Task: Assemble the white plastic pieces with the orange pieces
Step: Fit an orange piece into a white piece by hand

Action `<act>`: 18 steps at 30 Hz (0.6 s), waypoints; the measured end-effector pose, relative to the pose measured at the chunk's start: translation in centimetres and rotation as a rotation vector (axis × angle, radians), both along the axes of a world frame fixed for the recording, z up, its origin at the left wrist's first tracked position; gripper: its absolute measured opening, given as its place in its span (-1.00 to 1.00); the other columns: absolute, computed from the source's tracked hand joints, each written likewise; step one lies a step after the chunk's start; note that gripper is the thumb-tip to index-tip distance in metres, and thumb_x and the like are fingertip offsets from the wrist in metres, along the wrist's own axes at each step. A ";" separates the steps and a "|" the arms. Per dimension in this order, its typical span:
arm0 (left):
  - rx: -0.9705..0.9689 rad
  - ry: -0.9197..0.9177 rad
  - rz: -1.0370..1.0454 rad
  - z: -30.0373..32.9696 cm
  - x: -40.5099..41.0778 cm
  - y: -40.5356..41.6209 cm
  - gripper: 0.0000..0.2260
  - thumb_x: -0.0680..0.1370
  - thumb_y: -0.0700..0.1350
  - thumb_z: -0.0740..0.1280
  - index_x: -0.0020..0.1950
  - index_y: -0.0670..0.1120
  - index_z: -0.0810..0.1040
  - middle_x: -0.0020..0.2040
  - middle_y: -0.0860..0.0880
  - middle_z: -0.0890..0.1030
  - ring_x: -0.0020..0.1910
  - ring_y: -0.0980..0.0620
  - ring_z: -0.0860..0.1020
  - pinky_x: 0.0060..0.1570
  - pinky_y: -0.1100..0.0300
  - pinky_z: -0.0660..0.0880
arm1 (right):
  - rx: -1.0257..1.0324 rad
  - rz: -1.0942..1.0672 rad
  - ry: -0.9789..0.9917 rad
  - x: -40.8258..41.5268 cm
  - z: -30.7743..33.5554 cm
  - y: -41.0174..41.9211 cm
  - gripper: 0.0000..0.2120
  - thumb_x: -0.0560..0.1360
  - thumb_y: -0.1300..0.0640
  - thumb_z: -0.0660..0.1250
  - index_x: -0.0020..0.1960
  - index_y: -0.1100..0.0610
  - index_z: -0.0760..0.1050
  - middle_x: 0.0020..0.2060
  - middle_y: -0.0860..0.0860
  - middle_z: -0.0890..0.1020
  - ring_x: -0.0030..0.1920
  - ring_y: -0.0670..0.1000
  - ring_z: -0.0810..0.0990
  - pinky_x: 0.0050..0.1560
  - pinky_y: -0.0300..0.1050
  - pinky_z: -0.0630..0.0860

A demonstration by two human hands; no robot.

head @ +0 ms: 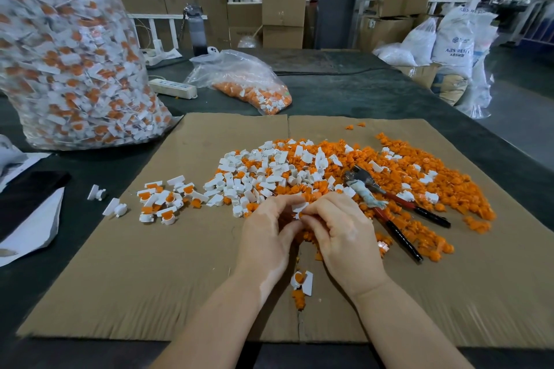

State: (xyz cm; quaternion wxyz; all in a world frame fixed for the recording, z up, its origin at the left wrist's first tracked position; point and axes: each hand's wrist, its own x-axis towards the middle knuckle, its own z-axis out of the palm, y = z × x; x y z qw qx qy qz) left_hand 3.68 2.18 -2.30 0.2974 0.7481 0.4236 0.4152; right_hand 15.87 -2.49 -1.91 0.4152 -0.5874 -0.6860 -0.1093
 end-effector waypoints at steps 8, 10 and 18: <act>-0.008 0.019 0.005 0.1 0.2 -0.3 -0.74 0.47 -0.17 0.41 0.13 0.04 0.57 -0.11 0.29 0.46 -0.11 0.35 0.46 -0.06 0.60 0.35 | -0.003 -0.009 -0.016 -0.1 0.0 0.0 -0.92 0.41 0.34 0.42 -0.22 0.22 0.56 -0.29 0.04 0.56 -0.22 0.03 0.53 -0.20 -0.10 0.52; -0.016 0.006 0.015 0.1 0.1 -0.3 -0.75 0.47 -0.17 0.42 0.12 0.05 0.57 -0.12 0.30 0.47 -0.11 0.35 0.47 -0.07 0.59 0.35 | -0.001 0.003 0.027 0.0 -0.1 0.0 -0.95 0.42 0.32 0.41 -0.19 0.22 0.58 -0.27 0.03 0.58 -0.19 0.00 0.54 -0.16 -0.13 0.52; -0.079 -0.008 0.035 0.3 0.1 -0.1 -0.76 0.49 -0.13 0.40 0.14 0.07 0.55 -0.07 0.17 0.53 -0.12 0.29 0.47 -0.13 0.57 0.36 | 0.000 -0.007 0.086 0.1 -0.3 0.1 -0.94 0.45 0.28 0.39 -0.08 0.21 0.61 -0.18 0.01 0.62 -0.10 -0.05 0.56 -0.04 -0.24 0.50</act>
